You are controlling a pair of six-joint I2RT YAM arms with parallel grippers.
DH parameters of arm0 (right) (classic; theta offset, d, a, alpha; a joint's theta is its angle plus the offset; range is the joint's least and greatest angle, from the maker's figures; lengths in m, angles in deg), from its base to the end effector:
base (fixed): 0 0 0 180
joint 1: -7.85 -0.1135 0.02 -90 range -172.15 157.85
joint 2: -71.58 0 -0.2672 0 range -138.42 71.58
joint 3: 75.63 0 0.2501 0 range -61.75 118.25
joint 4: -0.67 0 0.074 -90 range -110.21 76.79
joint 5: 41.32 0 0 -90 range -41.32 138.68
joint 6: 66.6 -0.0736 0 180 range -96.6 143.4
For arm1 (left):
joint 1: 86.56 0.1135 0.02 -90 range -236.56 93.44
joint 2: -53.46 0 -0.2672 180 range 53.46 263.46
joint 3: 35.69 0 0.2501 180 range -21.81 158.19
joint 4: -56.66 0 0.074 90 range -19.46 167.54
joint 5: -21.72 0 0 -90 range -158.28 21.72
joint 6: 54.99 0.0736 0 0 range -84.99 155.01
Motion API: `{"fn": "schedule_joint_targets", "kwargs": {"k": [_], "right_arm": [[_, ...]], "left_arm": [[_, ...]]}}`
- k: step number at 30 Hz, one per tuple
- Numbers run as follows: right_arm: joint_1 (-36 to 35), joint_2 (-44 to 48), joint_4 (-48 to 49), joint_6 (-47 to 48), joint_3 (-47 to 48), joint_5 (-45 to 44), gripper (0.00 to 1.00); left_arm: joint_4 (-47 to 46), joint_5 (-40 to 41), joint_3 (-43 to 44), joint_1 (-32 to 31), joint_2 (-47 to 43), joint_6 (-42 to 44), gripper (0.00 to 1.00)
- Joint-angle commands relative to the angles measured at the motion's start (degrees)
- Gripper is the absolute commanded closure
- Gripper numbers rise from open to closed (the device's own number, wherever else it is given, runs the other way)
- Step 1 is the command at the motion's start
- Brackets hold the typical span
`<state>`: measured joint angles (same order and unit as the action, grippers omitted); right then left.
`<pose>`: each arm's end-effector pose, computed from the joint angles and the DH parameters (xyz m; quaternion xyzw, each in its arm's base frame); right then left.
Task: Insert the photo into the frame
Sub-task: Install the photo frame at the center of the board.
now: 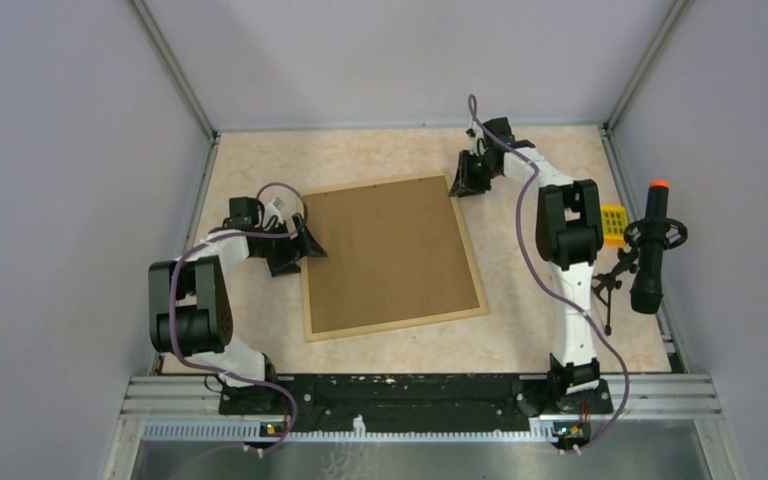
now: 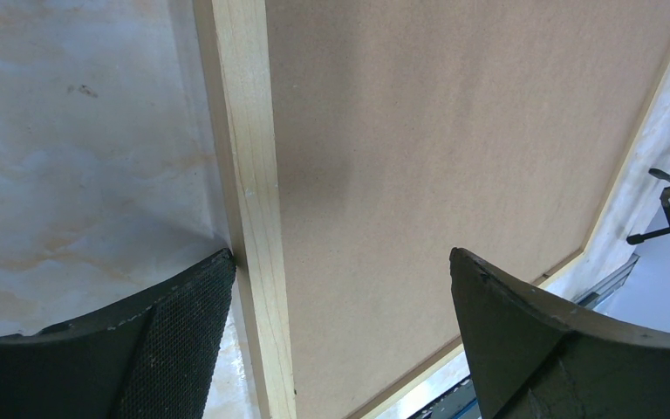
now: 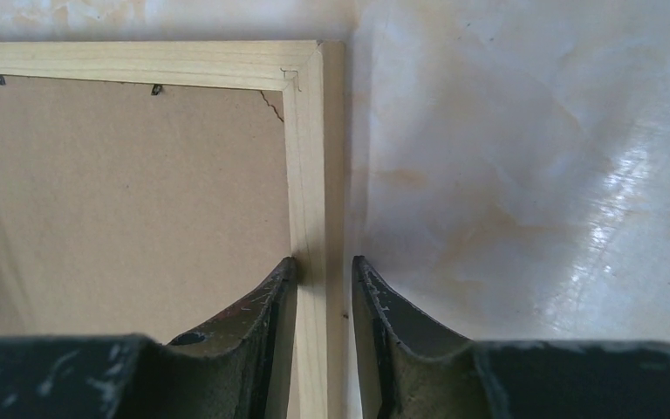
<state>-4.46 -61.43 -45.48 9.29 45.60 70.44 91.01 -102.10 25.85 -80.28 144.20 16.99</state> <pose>0.5048 0.1381 0.1372 -0.0373 0.9445 0.2386 0.2226 0.3046 -0.0077 0.1377 -0.1310 0.9245 -0.3041 0.1888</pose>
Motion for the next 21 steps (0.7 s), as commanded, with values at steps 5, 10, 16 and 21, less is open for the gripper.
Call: {"fn": "schedule_joint_targets", "kwargs": {"k": [5, 10, 16, 21], "right_arm": [[-1.01, -3.23, -2.13, 2.43, 0.63, -1.31, 0.72], [-1.37, -3.51, -2.42, 2.76, 0.64, -3.48, 0.72], [-4.09, -6.81, -7.57, 4.35, 4.67, -13.11, 0.73], [-8.42, -10.67, -13.13, 6.01, 8.59, -23.26, 0.73]], "left_arm": [[1.43, 1.9, -1.58, 0.01, 1.08, 0.97, 0.03], [1.39, 1.92, -1.66, -0.02, 0.97, 0.95, 0.03], [1.42, 1.71, -1.59, -0.04, 1.63, 0.88, 0.03], [1.48, 1.66, -1.46, -0.02, 1.75, 0.96, 0.03]]}}
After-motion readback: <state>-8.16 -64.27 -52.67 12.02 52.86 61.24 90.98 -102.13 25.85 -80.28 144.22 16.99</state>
